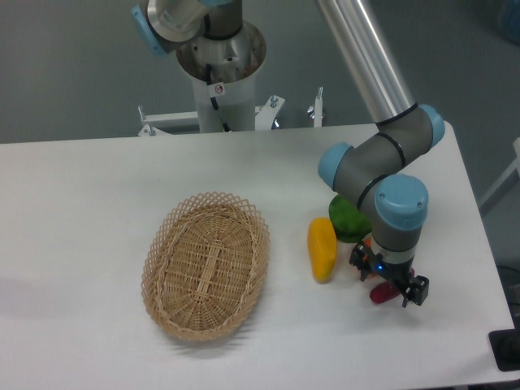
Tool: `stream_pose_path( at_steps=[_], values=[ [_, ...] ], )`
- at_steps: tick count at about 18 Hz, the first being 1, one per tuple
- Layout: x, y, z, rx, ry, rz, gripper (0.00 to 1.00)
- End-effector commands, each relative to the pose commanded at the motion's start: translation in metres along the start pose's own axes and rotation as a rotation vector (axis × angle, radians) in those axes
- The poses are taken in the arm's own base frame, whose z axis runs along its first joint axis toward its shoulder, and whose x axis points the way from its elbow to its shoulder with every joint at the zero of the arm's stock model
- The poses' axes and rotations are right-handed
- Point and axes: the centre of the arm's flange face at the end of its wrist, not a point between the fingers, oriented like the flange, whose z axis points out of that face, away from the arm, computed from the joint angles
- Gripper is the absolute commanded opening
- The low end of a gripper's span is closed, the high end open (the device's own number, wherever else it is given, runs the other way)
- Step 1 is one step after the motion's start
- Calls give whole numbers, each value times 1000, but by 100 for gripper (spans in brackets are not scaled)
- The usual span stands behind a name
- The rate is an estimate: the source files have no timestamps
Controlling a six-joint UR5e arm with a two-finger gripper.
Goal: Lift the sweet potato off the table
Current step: 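Close the gripper around the purple sweet potato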
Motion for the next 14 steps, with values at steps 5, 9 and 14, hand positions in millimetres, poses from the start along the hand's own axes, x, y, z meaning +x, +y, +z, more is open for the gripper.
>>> stream_pose_path(
  at_steps=[5, 9, 14],
  values=[
    [-3, 1, -1, 1, -5, 8, 77],
    [-1, 1, -1, 0, -2, 35, 62],
    [-3, 0, -2, 1, -6, 37, 54]
  ],
)
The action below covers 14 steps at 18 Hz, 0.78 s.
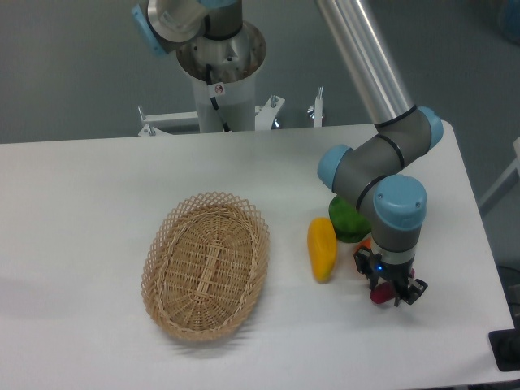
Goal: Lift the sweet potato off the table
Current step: 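Close the gripper around the purple sweet potato, then lift the held sweet potato up off the table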
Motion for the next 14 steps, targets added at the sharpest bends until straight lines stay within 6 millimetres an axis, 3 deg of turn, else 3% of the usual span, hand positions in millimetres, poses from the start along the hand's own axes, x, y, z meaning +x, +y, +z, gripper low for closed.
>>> stream_pose_path(
  at_steps=[4, 7, 14],
  values=[
    [-1, 1, -2, 1, -1, -1, 38],
    [-2, 2, -4, 2, -4, -3, 32],
    [-17, 3, -22, 15, -41, -12, 32]
  ],
)
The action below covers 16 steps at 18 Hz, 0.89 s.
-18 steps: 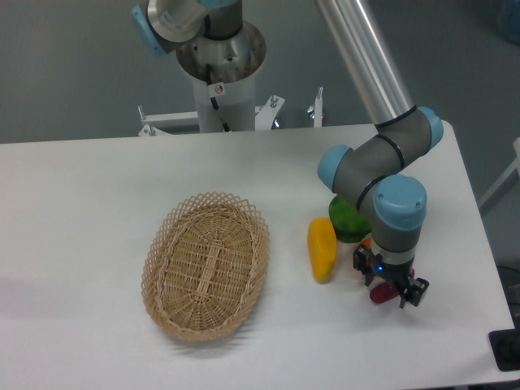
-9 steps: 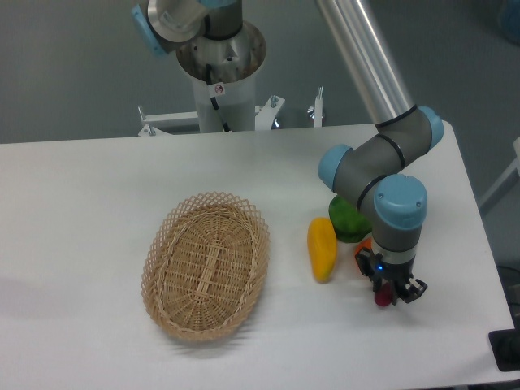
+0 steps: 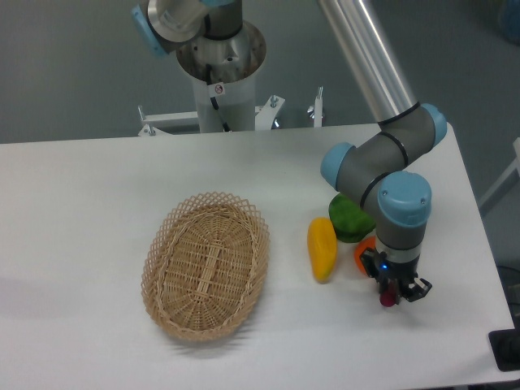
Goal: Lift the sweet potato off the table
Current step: 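Lift the held sweet potato up off the table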
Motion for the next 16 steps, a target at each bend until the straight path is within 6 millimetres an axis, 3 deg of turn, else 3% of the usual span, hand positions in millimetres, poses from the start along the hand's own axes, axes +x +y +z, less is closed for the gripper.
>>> stream_pose_path(
  at_steps=[3, 8, 12, 16],
  values=[
    [-11, 1, -23, 16, -37, -13, 32],
    [-25, 0, -86, 165, -89, -82, 32],
    [-24, -5, -140, 252, -114, -151, 32],
    [-33, 15, -176, 330, -128, -224, 32]
  ],
)
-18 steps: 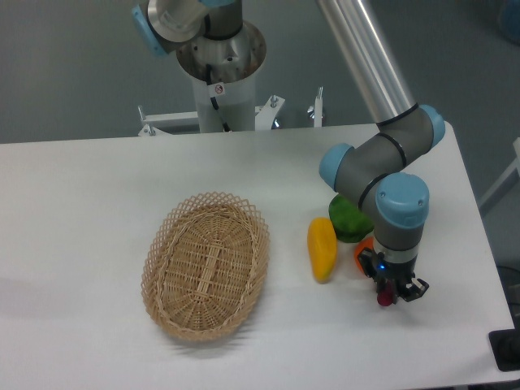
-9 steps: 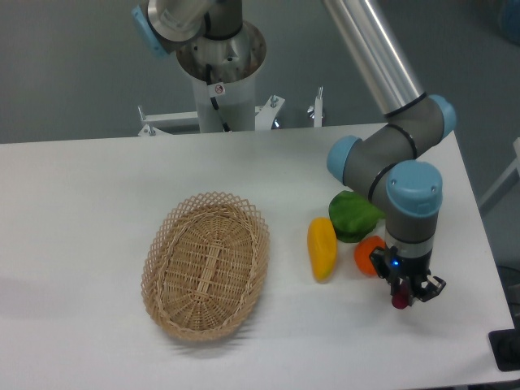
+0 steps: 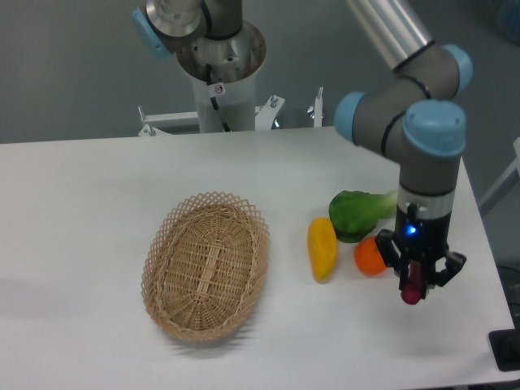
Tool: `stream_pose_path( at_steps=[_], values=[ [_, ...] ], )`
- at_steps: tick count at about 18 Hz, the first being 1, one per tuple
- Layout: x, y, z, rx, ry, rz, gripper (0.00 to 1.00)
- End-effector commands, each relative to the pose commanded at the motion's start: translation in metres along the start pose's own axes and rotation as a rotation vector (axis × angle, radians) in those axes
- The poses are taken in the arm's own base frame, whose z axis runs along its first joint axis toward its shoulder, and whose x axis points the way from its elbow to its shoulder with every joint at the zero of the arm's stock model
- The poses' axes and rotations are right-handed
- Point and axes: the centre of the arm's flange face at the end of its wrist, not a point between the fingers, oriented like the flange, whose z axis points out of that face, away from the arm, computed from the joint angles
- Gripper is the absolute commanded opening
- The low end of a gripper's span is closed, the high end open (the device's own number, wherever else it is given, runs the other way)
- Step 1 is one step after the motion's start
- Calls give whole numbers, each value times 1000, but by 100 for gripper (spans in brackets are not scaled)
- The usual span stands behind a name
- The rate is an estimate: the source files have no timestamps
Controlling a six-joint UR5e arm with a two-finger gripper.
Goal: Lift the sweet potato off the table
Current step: 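Lift the held sweet potato up off the table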
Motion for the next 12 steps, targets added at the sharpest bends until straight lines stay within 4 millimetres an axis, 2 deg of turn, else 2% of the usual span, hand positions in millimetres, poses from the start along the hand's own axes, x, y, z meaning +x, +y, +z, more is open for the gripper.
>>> stream_pose_path(
  at_steps=[4, 12],
  values=[
    [-7, 7, -14, 26, -1, -26, 32],
    [-9, 10, -17, 31, -1, -31, 32]
  ],
)
